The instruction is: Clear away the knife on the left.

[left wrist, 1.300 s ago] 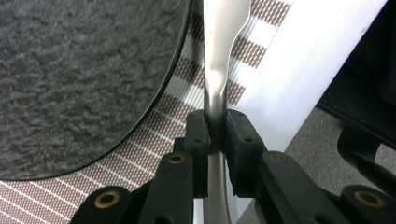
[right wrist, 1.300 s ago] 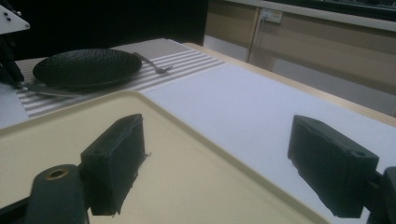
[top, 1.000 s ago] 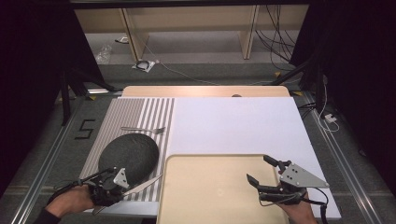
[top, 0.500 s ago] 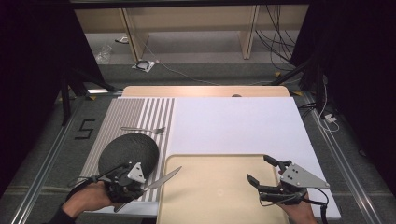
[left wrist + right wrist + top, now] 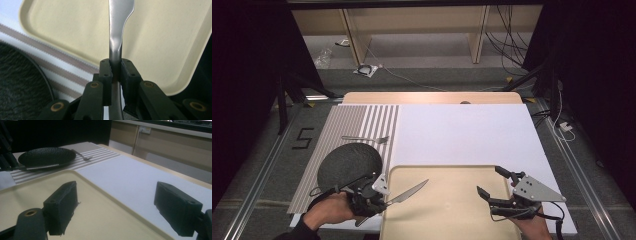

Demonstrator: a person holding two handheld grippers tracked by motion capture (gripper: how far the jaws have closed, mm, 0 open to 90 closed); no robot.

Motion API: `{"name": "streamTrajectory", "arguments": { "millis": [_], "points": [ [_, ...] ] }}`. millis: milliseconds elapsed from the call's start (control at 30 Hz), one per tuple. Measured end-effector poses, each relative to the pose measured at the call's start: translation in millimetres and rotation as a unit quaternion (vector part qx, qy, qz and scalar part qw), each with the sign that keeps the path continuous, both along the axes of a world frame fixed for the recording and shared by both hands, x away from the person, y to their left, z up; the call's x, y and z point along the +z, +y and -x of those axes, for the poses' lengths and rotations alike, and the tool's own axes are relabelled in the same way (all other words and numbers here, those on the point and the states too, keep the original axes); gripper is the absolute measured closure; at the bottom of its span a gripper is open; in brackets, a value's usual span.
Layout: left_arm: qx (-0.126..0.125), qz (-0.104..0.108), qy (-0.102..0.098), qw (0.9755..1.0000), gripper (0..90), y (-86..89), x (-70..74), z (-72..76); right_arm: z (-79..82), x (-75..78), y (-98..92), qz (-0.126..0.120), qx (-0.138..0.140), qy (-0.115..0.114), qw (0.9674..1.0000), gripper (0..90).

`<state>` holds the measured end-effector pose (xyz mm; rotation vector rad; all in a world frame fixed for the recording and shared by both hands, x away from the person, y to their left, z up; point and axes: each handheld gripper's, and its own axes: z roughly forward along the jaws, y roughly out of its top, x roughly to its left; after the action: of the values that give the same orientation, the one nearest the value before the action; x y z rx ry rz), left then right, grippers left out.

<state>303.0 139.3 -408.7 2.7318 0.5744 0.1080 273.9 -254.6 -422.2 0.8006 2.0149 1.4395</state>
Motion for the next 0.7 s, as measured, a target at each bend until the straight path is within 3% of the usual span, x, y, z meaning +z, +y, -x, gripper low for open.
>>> {"name": "streamTrajectory", "arguments": {
  "millis": [133,267,367,700],
  "points": [
    [-0.005,0.009,0.009,0.9999,79.5,-13.3,-0.3,-1.4,-0.8,-0.6,-0.2,-0.001,-0.002,0.0,1.0,19.7],
    [-0.013,0.001,0.009,0.9999,79.5,-27.3,-0.8,0.5,-0.8,-0.3,-0.4,-0.001,-0.001,-0.002,1.0,19.7],
    [-0.016,0.011,0.015,0.9997,79.5,-34.1,1.2,1.3,-0.6,-0.1,-0.5,-0.001,-0.002,-0.001,1.0,19.6],
    [-0.026,-0.003,0.026,0.9993,79.5,-59.8,-1.4,9.9,-0.7,0.0,-0.3,-0.002,-0.003,-0.003,1.0,19.6]
  ]
}}
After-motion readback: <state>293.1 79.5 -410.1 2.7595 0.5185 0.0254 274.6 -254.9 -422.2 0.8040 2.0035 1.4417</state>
